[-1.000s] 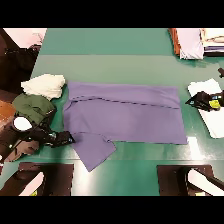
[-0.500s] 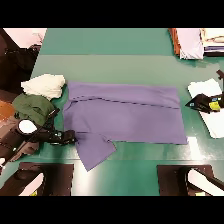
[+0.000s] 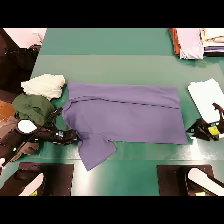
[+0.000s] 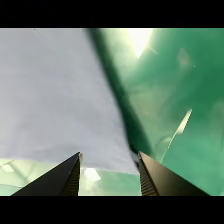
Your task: Fold the shirts.
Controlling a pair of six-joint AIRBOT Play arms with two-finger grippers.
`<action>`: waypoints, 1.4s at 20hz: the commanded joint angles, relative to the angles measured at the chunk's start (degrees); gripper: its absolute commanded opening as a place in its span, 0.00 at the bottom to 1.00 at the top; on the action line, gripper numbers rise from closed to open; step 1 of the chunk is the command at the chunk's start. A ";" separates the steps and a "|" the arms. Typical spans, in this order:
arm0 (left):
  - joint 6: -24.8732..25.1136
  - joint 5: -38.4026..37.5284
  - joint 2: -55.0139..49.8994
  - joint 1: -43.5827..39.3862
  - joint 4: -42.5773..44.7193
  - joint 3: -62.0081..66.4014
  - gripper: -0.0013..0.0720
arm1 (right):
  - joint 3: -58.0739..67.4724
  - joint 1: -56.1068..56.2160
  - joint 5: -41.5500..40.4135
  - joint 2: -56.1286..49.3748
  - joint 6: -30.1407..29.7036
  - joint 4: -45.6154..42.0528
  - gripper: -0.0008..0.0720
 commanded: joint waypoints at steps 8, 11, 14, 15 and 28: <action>1.14 0.70 0.04 -0.02 -0.50 -0.04 0.05 | -7.30 -4.87 -1.31 0.00 -1.25 -0.44 0.47; 1.14 0.70 0.04 -0.02 -0.50 -0.04 0.05 | -7.30 -4.87 -1.38 0.00 -2.38 -0.09 0.40; 1.16 0.70 0.04 -0.02 -0.42 0.02 0.05 | -7.28 -4.87 -1.01 0.00 -3.82 -0.09 0.03; 1.16 0.44 0.04 -0.02 -0.35 0.55 0.05 | -7.23 -4.87 -0.74 0.00 -3.82 -0.07 0.03; 0.66 5.90 -9.66 2.75 8.70 35.71 0.05 | 24.44 12.68 -0.33 -7.45 1.40 -0.15 0.03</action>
